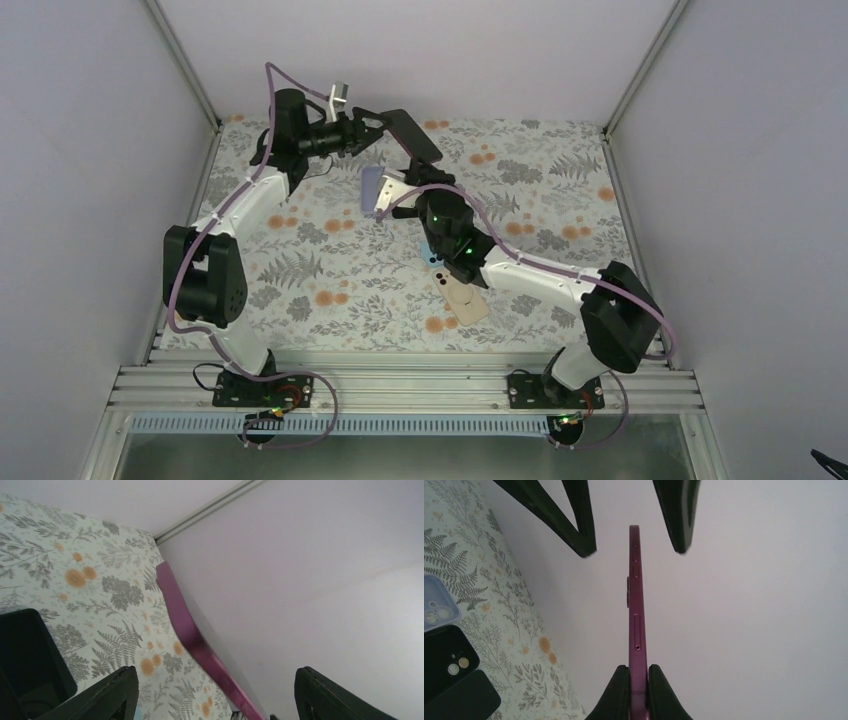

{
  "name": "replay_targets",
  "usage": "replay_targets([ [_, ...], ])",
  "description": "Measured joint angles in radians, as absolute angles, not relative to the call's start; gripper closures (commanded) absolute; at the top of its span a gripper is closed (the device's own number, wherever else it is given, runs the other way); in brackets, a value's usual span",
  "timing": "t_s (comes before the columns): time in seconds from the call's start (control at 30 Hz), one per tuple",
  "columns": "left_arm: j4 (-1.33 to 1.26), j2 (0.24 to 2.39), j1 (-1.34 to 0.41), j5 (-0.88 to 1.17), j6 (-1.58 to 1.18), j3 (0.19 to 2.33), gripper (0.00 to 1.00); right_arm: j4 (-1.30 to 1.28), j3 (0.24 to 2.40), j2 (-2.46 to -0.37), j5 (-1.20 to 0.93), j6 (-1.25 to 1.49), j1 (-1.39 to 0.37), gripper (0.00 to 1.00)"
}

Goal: Take the phone out of the phone case
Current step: Place the phone at the center of the board.

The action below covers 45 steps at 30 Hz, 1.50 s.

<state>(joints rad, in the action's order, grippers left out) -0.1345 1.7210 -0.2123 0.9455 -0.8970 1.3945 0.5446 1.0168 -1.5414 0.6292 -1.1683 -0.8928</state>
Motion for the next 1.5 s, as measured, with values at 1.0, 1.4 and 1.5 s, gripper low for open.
replay_targets([
  [1.0, -0.182, 1.733, -0.222, 0.947, -1.011, 1.356, 0.98, 0.657, 0.965, -1.609, 0.720, -1.304, -0.972, 0.35],
  [1.4, -0.072, 1.742, -0.182, 0.939, -0.810, 1.372, 0.98, -0.007, 1.293, -1.563, 0.405, -0.799, -0.910, 0.01],
  [1.5, -0.057, 1.742, -0.182, 0.958, -0.749, 1.382, 0.98, -0.136, 1.356, -1.547, 0.250, -0.688, -0.837, 0.01],
])
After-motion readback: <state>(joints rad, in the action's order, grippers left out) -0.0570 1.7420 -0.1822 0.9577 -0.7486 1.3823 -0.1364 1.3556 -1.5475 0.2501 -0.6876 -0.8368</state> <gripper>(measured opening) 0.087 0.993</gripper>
